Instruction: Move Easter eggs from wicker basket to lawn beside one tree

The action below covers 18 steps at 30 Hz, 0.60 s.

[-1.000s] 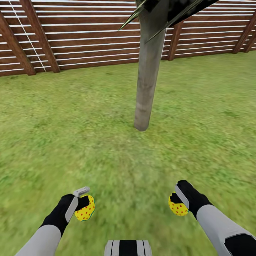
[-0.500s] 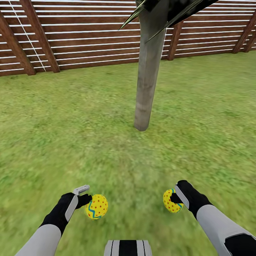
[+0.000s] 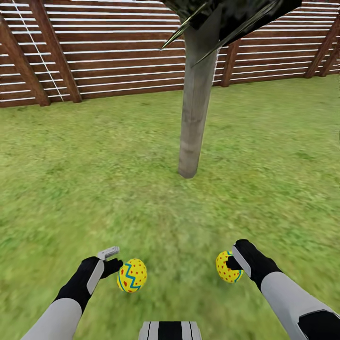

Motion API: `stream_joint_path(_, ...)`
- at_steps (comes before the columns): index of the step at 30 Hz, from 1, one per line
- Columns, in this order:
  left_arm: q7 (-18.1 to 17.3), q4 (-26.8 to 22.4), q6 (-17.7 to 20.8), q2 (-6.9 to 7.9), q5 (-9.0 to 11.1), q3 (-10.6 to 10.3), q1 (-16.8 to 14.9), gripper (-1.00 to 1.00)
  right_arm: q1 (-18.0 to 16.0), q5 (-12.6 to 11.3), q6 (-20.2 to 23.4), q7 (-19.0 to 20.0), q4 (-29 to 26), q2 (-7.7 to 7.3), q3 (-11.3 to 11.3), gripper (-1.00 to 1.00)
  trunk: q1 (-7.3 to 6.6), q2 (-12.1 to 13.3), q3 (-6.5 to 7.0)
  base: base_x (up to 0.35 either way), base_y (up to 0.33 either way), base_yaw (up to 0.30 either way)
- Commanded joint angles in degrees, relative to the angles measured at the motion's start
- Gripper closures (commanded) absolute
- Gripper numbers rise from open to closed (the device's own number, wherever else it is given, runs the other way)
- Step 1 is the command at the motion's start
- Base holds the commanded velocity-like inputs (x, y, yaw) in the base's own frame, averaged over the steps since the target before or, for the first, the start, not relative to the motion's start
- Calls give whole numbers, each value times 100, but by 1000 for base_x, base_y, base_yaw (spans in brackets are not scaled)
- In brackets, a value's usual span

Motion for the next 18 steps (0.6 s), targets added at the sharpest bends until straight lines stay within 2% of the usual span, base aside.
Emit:
stream_joint_path(1,40,-13,27,-9,66,24,-1,-100,-3,-61,20,-43,-8,-5,45,-100,-3,0,18,0,0,0)
stream_joint_path(5,40,-11,27,-9,76,49,-1,-100,-3,-63,20,-43,-8,-3,45,-100,-13,5,107,-74,56,0)
stream_joint_path(9,40,-6,27,4,341,109,-1,-100,-3,-64,20,-43,-8,-3,45,-100,-24,11,196,-177,239,0)
stream_joint_path(18,40,-15,30,41,370,111,-1,-100,-3,-59,20,-43,-8,-3,46,-100,-47,23,395,-94,281,0)
